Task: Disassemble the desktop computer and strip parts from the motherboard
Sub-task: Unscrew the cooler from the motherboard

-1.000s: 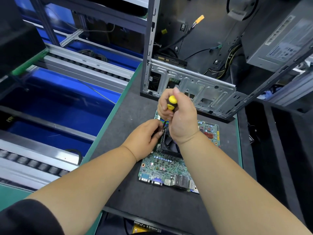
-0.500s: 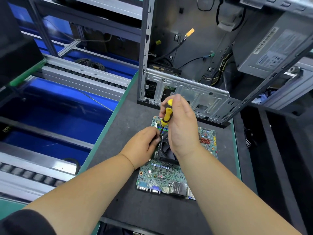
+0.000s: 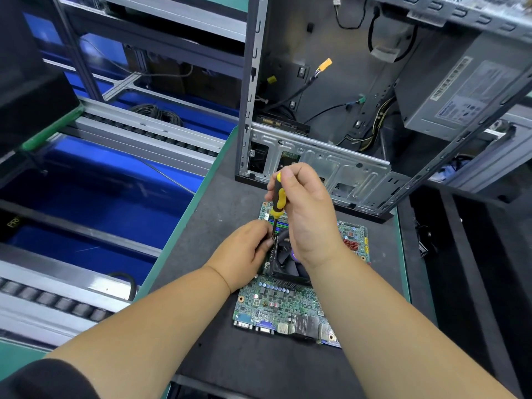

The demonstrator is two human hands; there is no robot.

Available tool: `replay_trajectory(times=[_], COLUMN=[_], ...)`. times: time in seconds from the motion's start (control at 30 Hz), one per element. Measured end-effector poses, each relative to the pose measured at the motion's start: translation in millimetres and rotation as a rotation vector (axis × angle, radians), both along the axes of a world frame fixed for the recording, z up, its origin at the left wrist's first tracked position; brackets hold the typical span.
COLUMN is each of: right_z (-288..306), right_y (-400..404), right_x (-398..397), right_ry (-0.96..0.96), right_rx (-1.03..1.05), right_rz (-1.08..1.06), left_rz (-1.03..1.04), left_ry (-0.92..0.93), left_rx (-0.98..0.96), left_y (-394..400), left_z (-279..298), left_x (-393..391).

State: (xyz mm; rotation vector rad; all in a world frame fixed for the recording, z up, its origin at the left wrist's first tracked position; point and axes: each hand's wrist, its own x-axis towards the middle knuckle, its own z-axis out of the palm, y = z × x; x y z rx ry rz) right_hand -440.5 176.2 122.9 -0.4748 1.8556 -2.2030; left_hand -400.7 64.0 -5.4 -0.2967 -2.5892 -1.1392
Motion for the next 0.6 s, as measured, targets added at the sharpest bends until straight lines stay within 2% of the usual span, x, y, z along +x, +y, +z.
replay_trajectory(times=[0.2,0.47,0.6], right_z=[-5.0,-4.1,-4.6], right_y=[-3.6,-8.9,-0.8], right_x=[0.2,-8.1,-6.4], right_ry=[-0.011,0.032,0.02], right_rx=[-0.117,-0.13,-0.074], right_rz=[-0.056,0.159,0.035], left_rz=[-0.011,-0.006,0.001], left_ry=[0.005,0.017,0.032], left_rx=[-0.003,0.008,0.002], left_y=[-0.4,0.5,0.4], left_z=[-0.1,1.5,2.7], left_x=[0.6,0.6,-0.1])
